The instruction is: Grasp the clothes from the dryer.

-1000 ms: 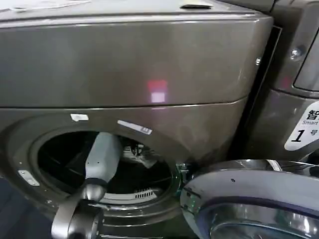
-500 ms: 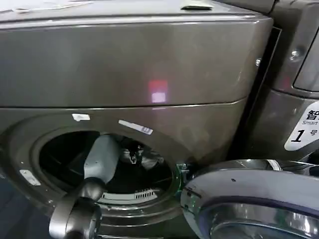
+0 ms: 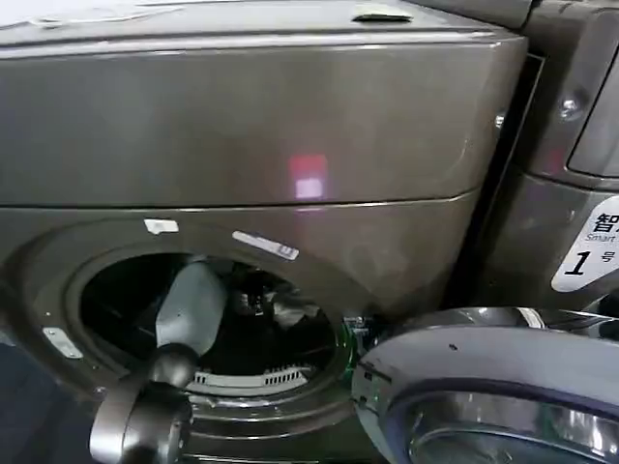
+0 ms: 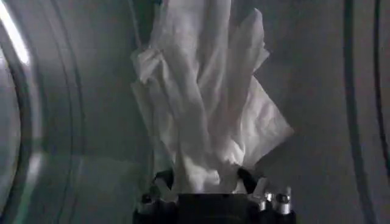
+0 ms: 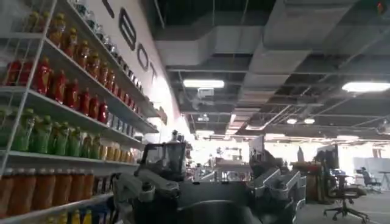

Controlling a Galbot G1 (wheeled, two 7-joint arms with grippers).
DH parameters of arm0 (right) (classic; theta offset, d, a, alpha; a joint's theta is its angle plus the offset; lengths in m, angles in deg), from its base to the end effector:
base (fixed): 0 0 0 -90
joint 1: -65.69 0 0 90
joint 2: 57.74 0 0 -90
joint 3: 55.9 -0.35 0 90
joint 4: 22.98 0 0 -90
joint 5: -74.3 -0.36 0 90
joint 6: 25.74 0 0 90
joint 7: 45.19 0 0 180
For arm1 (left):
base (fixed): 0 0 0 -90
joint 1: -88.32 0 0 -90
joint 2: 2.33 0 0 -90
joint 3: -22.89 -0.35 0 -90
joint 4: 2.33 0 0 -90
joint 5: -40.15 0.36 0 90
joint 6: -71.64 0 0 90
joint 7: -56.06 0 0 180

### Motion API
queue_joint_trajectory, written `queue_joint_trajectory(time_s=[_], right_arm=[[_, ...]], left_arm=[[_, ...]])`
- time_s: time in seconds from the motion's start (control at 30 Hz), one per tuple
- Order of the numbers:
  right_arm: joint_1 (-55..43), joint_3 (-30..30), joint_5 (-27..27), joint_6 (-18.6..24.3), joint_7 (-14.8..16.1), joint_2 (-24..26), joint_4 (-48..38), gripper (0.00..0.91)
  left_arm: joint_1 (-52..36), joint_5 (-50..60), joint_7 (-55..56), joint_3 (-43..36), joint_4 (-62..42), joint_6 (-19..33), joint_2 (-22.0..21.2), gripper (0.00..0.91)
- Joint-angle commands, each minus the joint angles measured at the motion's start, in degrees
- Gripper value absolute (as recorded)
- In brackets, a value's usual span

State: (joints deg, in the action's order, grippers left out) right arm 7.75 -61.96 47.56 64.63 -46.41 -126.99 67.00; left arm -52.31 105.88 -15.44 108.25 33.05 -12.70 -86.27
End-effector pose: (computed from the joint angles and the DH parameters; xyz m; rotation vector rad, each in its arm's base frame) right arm -0.1387 -0.4588 -0.1498 1.9752 2.1108 -0.4570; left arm 0.6279 0.0512 -0.2464 -1.2908 -1.6388 -1.2490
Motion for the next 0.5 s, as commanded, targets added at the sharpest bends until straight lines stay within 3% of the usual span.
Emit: queue_joint_trajectory(time_s=[0.03, 0.3, 0.4, 0.5], right_arm=[[-0.04, -0.13, 1.52, 0.08, -0.32, -0.03, 0.00, 0.907], [0.01, 0.48, 3.27, -1.60, -2.19, -0.08, 0.54, 0.907], [0.08, 0.10, 2.76, -6.02, -3.04, -0.74, 3.43, 0.907], [-0.03, 0.28, 2.47, -2.88, -3.22, -0.24, 2.61, 0.907]], left_arm=[[0.61, -1.37, 0.42, 0.46, 1.27, -0.24, 0.05, 0.000], [1.84, -1.85, 0.33, 0.21, 8.56, -0.18, 0.77, 0.000], [2.23, -4.21, 0.86, 0.34, 11.12, -1.30, 0.94, 0.000], [3.44, -9.20, 5.66, 0.56, 14.34, -2.45, 1.41, 0.000]])
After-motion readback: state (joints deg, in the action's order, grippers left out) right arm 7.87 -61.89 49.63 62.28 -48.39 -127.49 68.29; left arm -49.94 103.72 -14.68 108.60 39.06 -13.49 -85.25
